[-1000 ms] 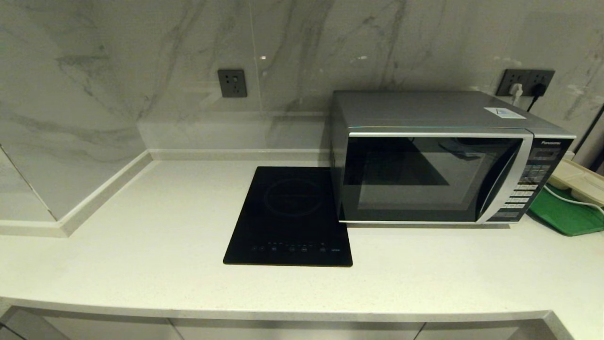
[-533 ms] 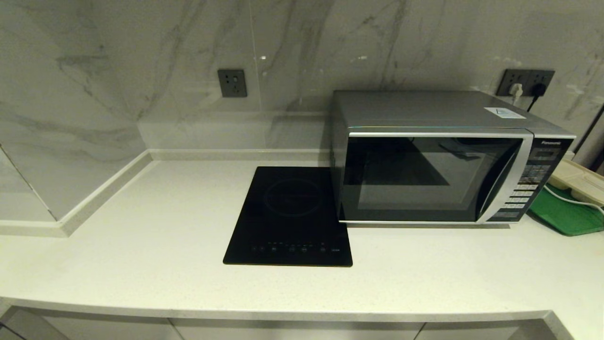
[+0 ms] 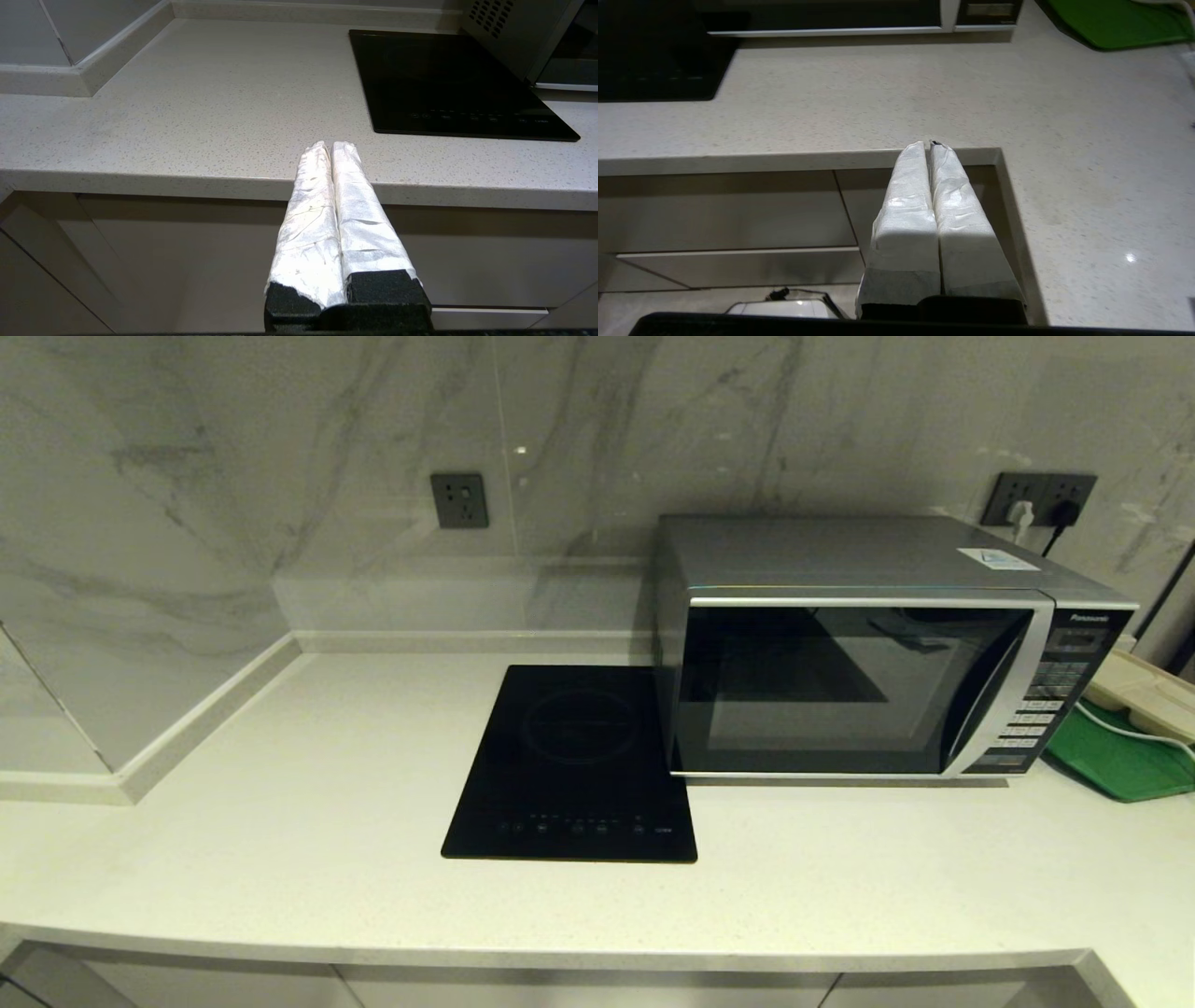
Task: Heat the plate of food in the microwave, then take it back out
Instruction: Open the microwave oven
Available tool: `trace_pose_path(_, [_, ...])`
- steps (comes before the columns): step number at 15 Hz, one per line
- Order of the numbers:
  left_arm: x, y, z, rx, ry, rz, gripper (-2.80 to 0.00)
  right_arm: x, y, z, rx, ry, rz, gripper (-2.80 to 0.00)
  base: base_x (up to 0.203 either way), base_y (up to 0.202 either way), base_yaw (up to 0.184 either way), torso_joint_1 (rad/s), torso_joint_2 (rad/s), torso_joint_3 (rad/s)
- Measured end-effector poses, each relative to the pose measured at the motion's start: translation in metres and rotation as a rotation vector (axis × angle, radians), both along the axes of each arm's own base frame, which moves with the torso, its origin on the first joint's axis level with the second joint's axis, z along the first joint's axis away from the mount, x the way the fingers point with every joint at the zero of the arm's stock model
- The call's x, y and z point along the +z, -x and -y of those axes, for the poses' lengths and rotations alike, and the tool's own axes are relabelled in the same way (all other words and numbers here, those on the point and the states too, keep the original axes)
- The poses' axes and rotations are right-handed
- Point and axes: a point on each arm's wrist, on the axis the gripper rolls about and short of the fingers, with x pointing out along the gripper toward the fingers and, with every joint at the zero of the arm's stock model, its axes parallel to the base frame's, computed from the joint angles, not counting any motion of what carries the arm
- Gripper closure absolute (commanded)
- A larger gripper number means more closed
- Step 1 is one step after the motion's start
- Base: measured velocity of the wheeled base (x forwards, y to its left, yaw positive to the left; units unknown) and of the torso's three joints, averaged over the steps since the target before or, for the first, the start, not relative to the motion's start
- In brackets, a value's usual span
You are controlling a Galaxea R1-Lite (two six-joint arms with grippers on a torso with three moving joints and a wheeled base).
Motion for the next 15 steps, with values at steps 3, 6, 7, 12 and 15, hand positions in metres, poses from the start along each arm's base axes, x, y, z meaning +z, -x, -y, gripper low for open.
trace_pose_path(3, [0.0, 0.0, 0.0, 0.0, 0.0, 0.0, 0.0, 0.044, -0.036, 0.003, -0.144, 0.045, -0.142, 0.0, 0.0, 0.0, 0.0, 0.0, 0.0, 0.0])
trace_pose_path(6, [0.0, 0.0, 0.0, 0.0, 0.0, 0.0, 0.0, 0.07, -0.089, 0.007, -0.27, 0.11, -0.3, 0.0, 0.0, 0.0, 0.0, 0.0, 0.0, 0.0])
trace_pose_path(7, [0.0, 0.0, 0.0, 0.0, 0.0, 0.001, 0.0, 0.074, -0.107, 0.008, -0.289, 0.142, -0.351, 0.0, 0.0, 0.0, 0.0, 0.0, 0.0, 0.0])
trace_pose_path(12, [0.0, 0.0, 0.0, 0.0, 0.0, 0.001, 0.0, 0.076, -0.174, 0.014, -0.429, 0.322, -0.519, 0.0, 0.0, 0.0, 0.0, 0.0, 0.0, 0.0])
trace_pose_path(15, [0.0, 0.0, 0.0, 0.0, 0.0, 0.0, 0.0, 0.073, -0.21, 0.013, -0.482, 0.349, -0.516, -2.8, 0.0, 0.0, 0.0, 0.0, 0.0, 0.0])
